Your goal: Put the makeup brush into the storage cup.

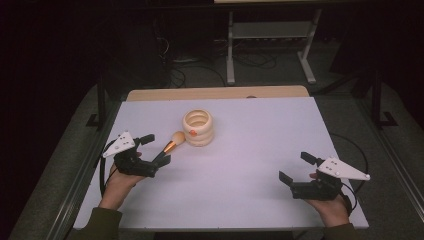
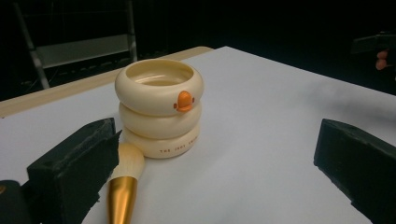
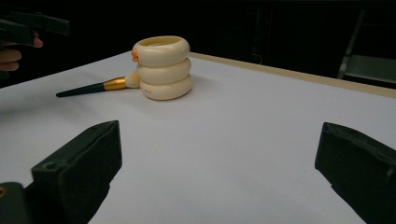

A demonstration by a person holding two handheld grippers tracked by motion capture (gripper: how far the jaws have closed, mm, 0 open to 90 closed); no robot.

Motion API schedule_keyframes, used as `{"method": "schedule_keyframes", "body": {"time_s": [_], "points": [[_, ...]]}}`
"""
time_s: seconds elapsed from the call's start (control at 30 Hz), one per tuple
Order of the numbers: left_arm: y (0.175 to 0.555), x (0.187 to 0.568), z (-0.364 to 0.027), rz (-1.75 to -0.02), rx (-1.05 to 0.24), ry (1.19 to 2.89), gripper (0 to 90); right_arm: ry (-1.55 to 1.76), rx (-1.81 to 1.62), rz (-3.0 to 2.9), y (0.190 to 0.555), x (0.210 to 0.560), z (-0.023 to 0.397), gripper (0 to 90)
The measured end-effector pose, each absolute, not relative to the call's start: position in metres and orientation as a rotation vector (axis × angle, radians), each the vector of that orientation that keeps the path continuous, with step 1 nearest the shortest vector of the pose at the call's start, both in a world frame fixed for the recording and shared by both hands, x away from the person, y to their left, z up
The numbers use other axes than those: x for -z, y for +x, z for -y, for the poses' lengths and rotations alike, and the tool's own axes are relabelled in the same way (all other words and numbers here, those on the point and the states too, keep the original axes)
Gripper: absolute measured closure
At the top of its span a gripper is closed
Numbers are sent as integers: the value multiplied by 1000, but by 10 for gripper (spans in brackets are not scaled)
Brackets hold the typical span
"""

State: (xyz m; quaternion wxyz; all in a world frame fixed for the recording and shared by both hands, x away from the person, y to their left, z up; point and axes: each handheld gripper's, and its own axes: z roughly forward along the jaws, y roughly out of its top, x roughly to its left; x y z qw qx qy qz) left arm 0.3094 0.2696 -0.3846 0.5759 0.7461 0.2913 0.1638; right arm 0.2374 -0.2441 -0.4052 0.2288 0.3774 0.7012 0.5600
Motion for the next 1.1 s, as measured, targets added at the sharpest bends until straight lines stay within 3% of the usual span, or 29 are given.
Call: {"method": "schedule_keyframes", "body": {"time_s": [1.1], "points": [[335, 372, -258, -664, -396, 1728, 0, 1032, -1538, -1926, 237, 404, 243, 0]]}}
